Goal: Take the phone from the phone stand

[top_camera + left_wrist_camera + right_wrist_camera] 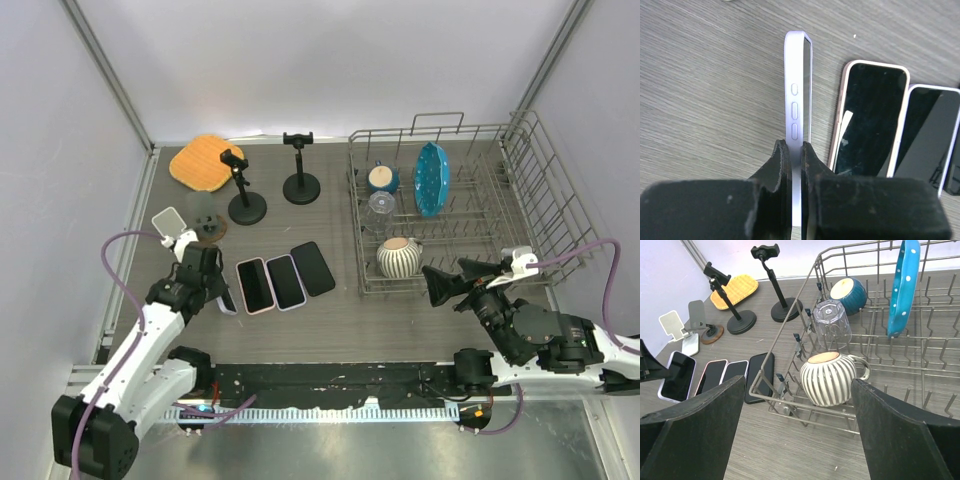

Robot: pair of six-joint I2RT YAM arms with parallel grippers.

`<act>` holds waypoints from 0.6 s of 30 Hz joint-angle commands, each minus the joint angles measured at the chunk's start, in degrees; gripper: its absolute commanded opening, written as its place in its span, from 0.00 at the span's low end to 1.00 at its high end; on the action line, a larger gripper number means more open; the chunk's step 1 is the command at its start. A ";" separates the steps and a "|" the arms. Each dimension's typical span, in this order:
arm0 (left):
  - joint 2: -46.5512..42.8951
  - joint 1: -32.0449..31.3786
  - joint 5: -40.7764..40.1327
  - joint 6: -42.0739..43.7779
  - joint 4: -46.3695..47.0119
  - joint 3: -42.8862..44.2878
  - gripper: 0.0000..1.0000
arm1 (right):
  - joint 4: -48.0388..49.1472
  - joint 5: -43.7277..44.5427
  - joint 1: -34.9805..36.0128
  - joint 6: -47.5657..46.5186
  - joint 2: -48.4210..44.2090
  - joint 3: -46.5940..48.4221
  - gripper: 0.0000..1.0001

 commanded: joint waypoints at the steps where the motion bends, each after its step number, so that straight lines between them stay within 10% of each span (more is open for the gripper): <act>1: 3.87 1.20 2.51 5.00 1.08 4.62 0.00 | 0.40 0.26 1.11 1.55 -1.00 0.41 0.91; 18: -0.52 3.92 11.66 2.63 4.86 0.32 0.03 | -0.30 0.70 2.43 1.99 -1.35 0.58 0.90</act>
